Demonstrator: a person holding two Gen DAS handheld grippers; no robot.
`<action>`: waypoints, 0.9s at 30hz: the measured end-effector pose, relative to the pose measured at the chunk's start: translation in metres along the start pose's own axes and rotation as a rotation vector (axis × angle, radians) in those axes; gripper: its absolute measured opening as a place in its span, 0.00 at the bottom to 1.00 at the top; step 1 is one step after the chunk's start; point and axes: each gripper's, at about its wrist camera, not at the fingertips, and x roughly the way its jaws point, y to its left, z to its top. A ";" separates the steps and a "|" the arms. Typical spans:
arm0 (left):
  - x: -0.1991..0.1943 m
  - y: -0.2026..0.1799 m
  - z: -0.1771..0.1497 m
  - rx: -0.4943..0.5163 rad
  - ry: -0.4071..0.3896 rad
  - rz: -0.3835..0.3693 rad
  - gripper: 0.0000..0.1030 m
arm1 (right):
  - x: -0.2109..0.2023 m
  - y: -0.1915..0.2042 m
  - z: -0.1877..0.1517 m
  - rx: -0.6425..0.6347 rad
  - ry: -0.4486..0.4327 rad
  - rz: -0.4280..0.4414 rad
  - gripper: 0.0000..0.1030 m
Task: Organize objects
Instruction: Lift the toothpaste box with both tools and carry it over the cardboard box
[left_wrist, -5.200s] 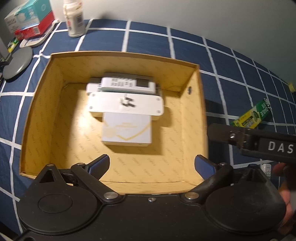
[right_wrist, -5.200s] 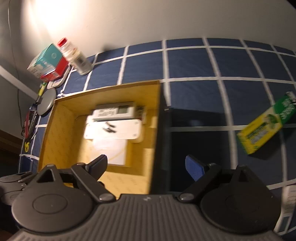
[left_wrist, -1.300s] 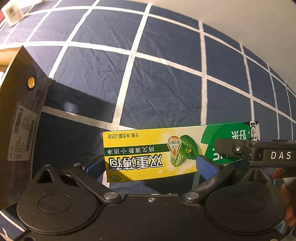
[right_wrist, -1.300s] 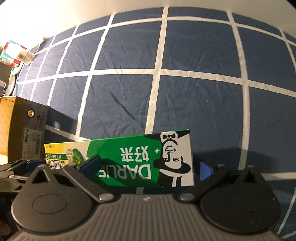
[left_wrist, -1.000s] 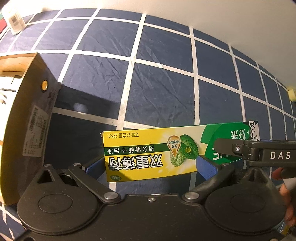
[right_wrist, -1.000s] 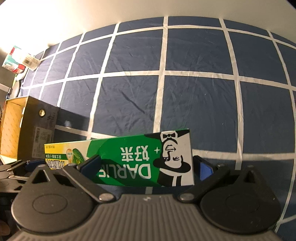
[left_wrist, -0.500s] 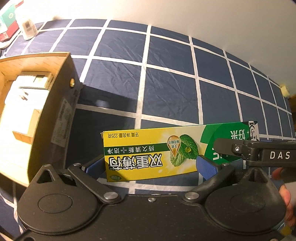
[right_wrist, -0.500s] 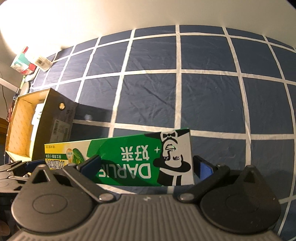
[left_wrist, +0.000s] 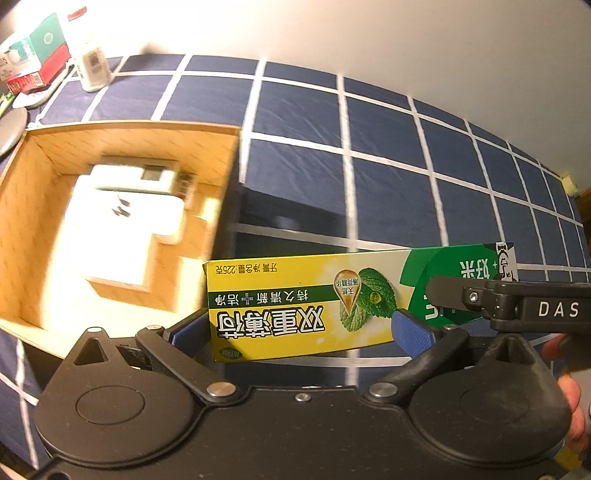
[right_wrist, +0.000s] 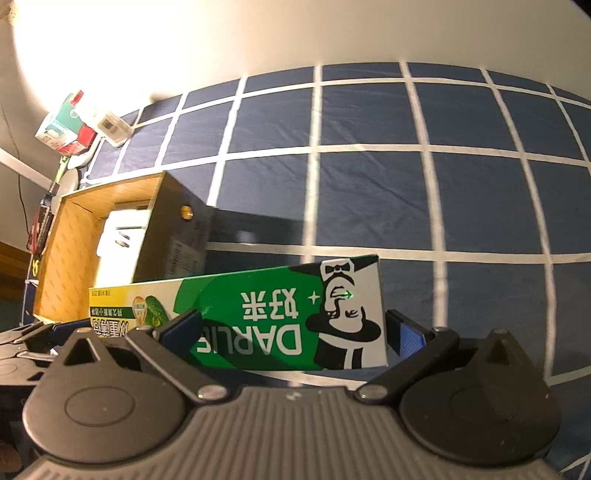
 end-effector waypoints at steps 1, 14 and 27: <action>-0.002 0.007 0.001 0.006 0.001 0.000 0.99 | 0.002 0.008 0.000 0.003 -0.002 0.000 1.00; -0.028 0.117 0.024 0.095 0.013 0.006 0.99 | 0.032 0.119 -0.009 0.086 -0.038 0.012 1.00; -0.037 0.211 0.019 0.088 0.039 -0.010 0.99 | 0.064 0.208 -0.025 0.076 -0.021 -0.003 1.00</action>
